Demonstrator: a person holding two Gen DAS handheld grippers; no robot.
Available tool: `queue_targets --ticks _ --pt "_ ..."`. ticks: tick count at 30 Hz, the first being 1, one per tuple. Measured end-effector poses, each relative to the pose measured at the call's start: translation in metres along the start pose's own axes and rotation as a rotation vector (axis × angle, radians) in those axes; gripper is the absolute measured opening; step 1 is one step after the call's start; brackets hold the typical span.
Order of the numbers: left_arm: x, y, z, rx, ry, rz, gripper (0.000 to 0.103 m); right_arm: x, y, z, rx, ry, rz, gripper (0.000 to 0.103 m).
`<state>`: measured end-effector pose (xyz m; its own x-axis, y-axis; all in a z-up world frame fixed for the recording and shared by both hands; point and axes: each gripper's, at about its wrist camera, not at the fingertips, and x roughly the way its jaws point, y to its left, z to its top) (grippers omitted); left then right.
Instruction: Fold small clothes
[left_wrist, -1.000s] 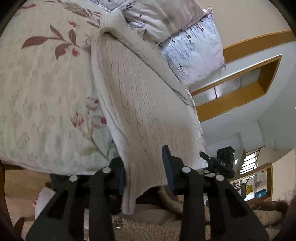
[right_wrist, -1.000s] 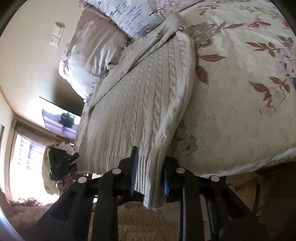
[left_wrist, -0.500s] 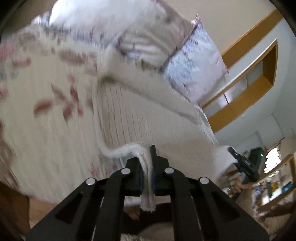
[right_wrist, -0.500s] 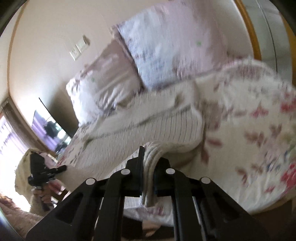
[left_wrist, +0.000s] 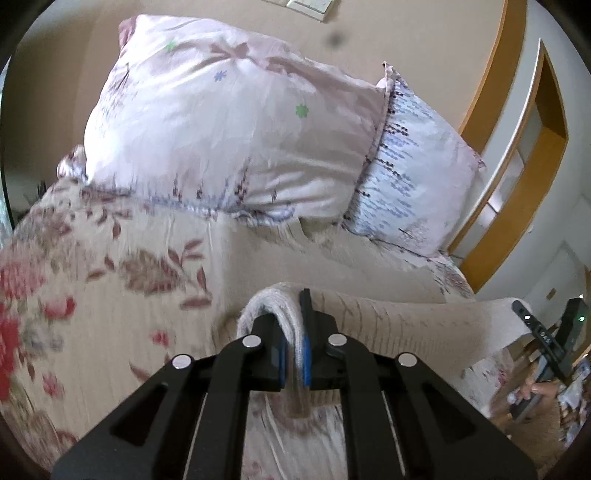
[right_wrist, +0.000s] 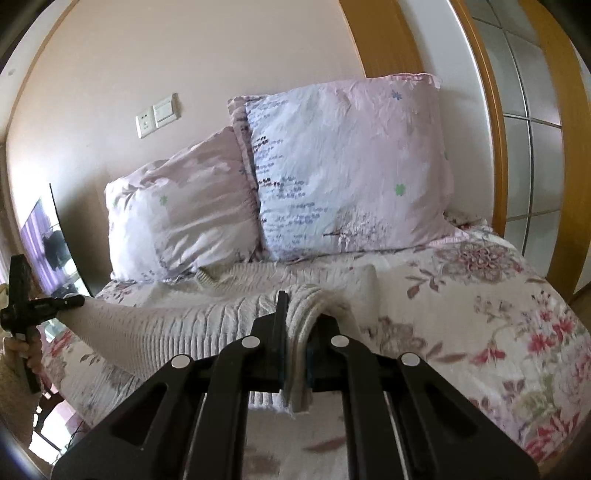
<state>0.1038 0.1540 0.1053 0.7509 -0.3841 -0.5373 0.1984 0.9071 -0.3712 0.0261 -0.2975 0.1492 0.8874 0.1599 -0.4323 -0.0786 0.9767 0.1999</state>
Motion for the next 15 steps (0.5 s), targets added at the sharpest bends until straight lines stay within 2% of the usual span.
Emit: queue_targets --ticks 9,13,15 --pt "0.044 0.001 0.059 -0.019 -0.046 0.034 0.006 0.046 0.000 0.038 -0.016 -0.045 -0.026 0.007" --pt "0.071 0.009 0.081 -0.058 -0.055 0.036 0.006 0.072 -0.006 0.051 0.012 -0.063 -0.025 0.007" --pt "0.090 0.015 0.085 -0.080 -0.040 0.043 0.006 0.093 -0.014 0.050 0.048 -0.046 -0.025 0.007"
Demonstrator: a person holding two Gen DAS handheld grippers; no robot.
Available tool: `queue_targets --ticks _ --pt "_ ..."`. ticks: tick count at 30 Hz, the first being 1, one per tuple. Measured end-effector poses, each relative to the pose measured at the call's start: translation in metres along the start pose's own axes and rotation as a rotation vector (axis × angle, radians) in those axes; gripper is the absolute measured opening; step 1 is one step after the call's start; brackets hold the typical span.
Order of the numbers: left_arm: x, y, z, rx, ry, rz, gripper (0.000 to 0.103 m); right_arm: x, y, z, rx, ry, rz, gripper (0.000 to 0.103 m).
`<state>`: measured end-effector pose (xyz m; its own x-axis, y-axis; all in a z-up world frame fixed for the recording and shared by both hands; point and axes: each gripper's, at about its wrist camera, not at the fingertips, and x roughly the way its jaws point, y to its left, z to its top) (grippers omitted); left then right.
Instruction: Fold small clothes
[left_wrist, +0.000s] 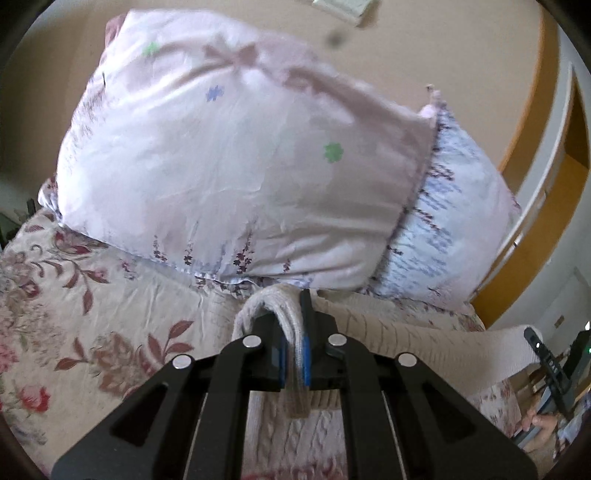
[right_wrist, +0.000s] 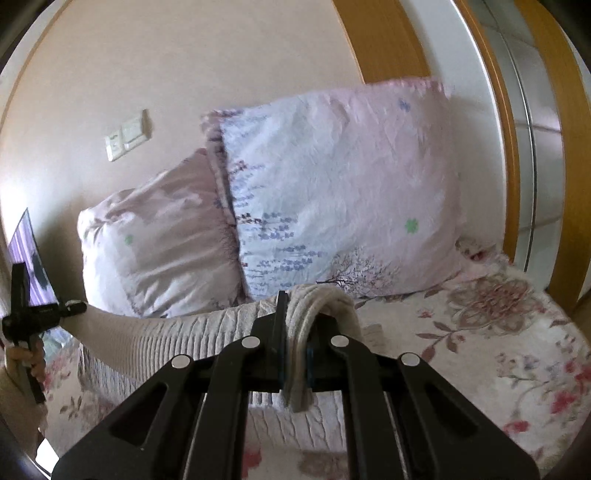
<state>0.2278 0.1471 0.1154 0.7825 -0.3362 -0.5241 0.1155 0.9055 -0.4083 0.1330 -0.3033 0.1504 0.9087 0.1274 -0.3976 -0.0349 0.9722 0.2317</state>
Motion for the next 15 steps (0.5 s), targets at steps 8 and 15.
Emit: queue_targets --ticks 8,15 --pt "0.074 0.042 -0.024 -0.175 0.183 0.013 0.006 0.094 -0.042 -0.046 0.168 0.277 -0.043 0.007" --pt "0.090 0.053 -0.017 -0.285 0.203 -0.008 0.010 0.132 -0.066 -0.036 0.354 0.334 -0.014 0.017"
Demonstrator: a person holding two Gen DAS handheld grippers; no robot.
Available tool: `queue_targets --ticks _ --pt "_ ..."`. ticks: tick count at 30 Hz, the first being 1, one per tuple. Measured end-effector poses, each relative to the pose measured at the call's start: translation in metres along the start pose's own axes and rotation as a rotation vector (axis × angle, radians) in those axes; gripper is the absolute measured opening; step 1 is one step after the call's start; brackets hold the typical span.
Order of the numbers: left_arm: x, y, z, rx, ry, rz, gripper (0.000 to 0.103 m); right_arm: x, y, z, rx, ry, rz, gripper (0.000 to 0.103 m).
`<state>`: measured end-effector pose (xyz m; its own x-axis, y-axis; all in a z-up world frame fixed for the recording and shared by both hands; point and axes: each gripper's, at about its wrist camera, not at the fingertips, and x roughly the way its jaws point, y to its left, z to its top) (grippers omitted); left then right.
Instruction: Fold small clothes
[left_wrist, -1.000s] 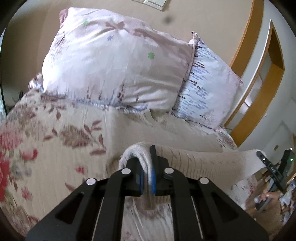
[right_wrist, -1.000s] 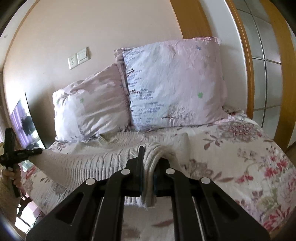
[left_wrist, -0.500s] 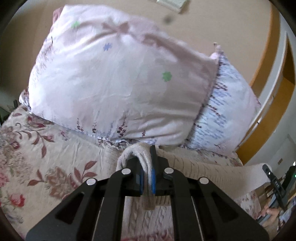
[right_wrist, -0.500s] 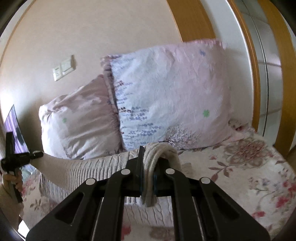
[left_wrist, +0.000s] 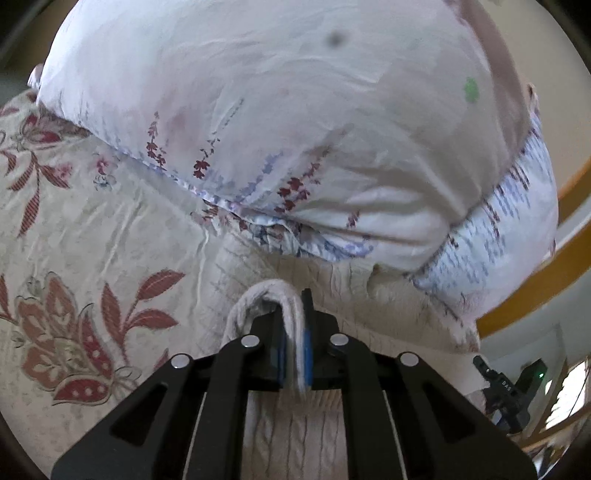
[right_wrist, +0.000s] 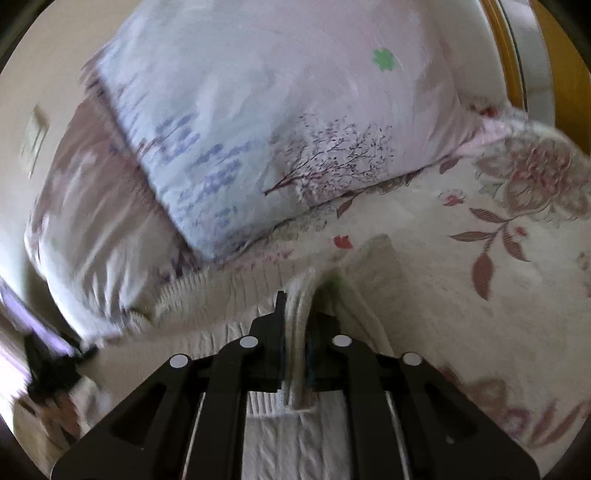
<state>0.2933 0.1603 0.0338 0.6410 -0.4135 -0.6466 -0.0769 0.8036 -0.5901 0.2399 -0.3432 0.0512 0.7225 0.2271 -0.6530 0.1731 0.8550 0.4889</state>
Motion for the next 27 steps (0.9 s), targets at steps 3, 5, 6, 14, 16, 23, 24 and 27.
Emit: queue_targets --ticks 3,5,6,14,16,23,24,27 --pt "0.007 0.001 0.009 -0.055 0.009 -0.012 0.026 0.013 -0.005 0.015 0.099 0.014 0.029 0.048" --pt "0.004 0.002 0.013 -0.087 -0.009 -0.039 0.041 0.011 -0.002 0.019 0.103 -0.010 0.034 0.052" --pt "-0.001 0.000 0.014 -0.083 -0.028 -0.037 0.051 0.007 0.002 0.020 0.085 -0.022 0.035 0.053" --pt "-0.035 -0.002 0.010 0.002 -0.085 -0.003 0.061 -0.035 -0.001 0.014 -0.010 -0.097 -0.034 0.053" --pt "-0.041 0.000 0.005 0.021 -0.083 0.004 0.061 -0.040 -0.005 0.012 -0.016 -0.100 -0.043 0.053" --pt "-0.059 -0.002 -0.019 0.141 -0.077 0.057 0.061 -0.053 -0.014 -0.004 -0.084 -0.065 -0.058 0.045" --pt "-0.060 -0.002 -0.023 0.160 -0.072 0.063 0.061 -0.053 -0.014 -0.007 -0.099 -0.057 -0.062 0.041" --pt "-0.059 -0.001 -0.032 0.186 -0.050 0.070 0.059 -0.049 -0.018 -0.014 -0.132 -0.023 -0.089 0.037"
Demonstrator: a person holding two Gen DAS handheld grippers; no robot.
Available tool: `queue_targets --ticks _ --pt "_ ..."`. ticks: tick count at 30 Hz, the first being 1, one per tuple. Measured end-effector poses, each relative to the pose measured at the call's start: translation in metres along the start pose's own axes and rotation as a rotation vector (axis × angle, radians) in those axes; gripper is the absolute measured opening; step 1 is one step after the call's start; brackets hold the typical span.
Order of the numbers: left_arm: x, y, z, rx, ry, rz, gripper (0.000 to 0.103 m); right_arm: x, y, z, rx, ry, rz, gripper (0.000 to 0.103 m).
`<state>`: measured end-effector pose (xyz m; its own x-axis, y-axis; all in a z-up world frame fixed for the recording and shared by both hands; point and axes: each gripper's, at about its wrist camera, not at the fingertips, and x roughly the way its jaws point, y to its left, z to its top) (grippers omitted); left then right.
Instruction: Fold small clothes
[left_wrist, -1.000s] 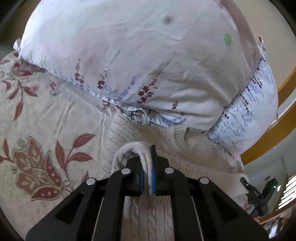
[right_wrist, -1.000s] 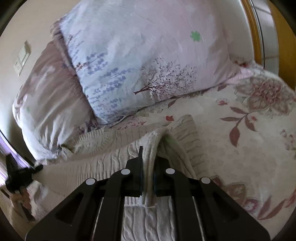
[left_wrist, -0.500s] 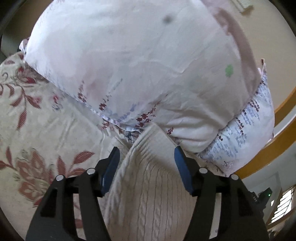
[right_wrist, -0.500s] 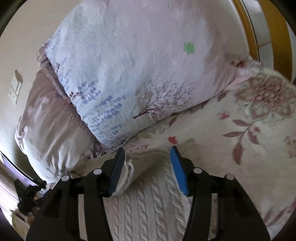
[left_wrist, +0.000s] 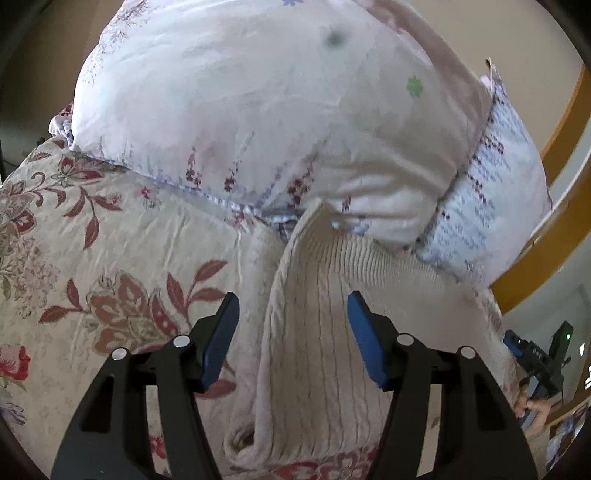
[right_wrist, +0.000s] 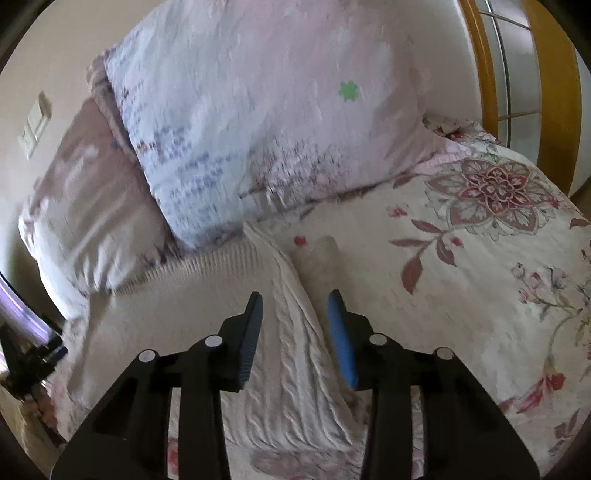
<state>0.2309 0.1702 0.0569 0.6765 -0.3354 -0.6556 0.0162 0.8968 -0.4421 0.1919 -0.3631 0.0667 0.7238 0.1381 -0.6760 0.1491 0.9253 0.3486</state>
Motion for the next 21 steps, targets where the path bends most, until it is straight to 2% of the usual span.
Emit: queue_targets --ticks 6,8,9,11,13,16,21 --pt "0.008 0.003 -0.012 -0.006 0.043 0.000 0.050 0.013 -0.007 -0.016 -0.035 0.068 -0.053 0.035" --pt "0.011 0.004 -0.016 -0.004 0.058 0.004 0.046 0.021 -0.006 -0.022 -0.055 0.102 -0.060 0.027" --pt "0.014 0.004 -0.018 0.000 0.068 0.007 0.042 0.023 -0.005 -0.024 -0.069 0.113 -0.065 0.022" --pt "0.018 0.003 -0.021 0.005 0.085 0.007 0.035 0.023 -0.001 -0.029 -0.101 0.103 -0.074 0.017" --pt "0.021 0.003 -0.024 0.013 0.097 0.015 0.024 0.020 0.002 -0.030 -0.117 0.092 -0.077 0.011" --pt "0.023 0.005 -0.026 0.016 0.109 0.020 0.009 0.013 0.003 -0.030 -0.121 0.074 -0.063 0.009" --pt "0.017 0.008 -0.027 0.009 0.104 0.011 0.007 0.000 0.006 -0.032 -0.127 0.048 -0.059 0.008"
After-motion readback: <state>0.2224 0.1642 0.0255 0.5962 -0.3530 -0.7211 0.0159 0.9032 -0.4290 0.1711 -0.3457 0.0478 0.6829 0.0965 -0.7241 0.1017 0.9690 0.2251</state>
